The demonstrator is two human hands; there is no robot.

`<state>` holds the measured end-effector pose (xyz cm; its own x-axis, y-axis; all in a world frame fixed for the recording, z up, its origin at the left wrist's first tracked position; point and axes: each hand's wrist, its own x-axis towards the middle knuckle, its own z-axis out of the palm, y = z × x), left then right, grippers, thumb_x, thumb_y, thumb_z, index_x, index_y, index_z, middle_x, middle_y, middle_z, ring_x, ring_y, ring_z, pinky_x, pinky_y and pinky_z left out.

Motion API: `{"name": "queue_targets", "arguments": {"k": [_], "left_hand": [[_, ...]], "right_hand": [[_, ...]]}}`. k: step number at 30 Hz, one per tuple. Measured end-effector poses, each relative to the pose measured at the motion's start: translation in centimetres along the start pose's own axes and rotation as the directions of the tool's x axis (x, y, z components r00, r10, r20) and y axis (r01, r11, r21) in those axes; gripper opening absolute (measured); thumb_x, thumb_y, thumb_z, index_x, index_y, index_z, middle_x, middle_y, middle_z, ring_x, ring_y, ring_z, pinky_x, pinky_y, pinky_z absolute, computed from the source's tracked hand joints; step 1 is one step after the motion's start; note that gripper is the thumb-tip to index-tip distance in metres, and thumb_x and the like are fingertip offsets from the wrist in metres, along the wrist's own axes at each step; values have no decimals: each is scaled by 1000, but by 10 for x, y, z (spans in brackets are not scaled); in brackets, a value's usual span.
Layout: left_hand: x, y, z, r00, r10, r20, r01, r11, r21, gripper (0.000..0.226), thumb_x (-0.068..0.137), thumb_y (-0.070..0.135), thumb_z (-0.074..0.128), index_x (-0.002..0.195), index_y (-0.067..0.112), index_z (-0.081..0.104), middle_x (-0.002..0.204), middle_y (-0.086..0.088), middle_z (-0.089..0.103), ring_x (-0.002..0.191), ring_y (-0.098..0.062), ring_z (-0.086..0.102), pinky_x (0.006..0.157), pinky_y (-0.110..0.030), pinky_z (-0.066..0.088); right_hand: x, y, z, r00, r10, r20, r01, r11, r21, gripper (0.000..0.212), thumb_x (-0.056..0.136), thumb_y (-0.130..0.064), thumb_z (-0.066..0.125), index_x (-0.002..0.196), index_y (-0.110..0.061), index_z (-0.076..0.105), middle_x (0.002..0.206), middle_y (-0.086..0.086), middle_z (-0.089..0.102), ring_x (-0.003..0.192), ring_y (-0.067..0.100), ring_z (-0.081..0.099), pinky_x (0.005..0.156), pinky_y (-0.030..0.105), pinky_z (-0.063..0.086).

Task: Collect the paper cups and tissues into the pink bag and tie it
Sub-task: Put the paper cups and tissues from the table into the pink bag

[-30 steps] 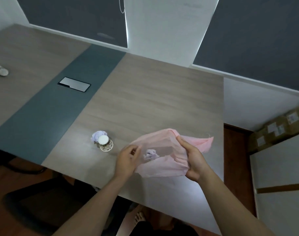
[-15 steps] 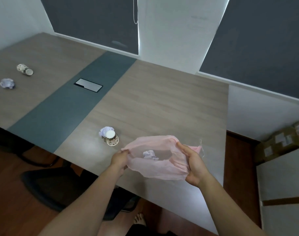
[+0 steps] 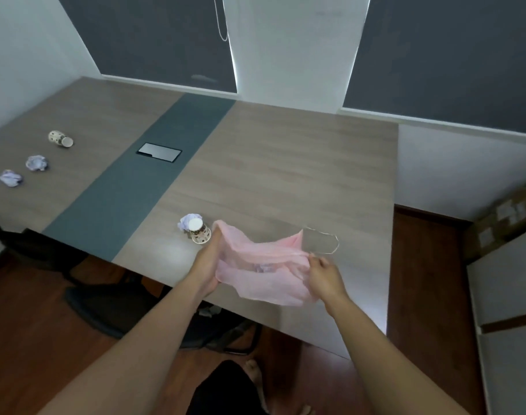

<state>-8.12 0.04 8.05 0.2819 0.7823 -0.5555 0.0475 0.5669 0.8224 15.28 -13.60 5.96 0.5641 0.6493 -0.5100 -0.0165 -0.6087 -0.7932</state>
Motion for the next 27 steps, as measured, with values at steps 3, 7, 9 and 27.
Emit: {"name": "queue_targets", "arguments": {"k": [3,7,9,27], "left_hand": [[-5,4,-1,995,54,-78,-44,992,122,86,80,92,60,132,25,74,124,-2,81,111,-22,80,102,-48,62],[2,13,1,985,111,-132,-75,965,251,95,72,99,58,127,22,66,125,0,74,113,-20,74,102,-48,61],[12,19,1,982,118,-145,-73,956,284,87,74,94,60,116,18,63,116,-1,71,103,-19,73,93,-43,63],[159,47,-147,949,314,13,-216,621,753,69,104,66,55,71,6,42,62,0,45,60,-14,44,58,-23,38]], "right_hand": [[-10,-6,12,979,-137,-151,118,985,-129,36,114,-27,41,141,-13,60,148,15,57,138,35,53,115,48,42],[-28,-27,29,789,-611,66,595,733,-330,70,102,-72,47,157,-31,40,154,-7,40,143,14,41,121,45,34],[-27,-39,50,776,-581,246,623,642,-447,95,87,-94,52,159,-35,35,154,-12,38,135,6,37,116,40,33],[60,-114,185,932,359,-46,-296,829,474,11,95,-8,84,102,-1,80,91,21,80,81,34,73,74,47,65]]}}
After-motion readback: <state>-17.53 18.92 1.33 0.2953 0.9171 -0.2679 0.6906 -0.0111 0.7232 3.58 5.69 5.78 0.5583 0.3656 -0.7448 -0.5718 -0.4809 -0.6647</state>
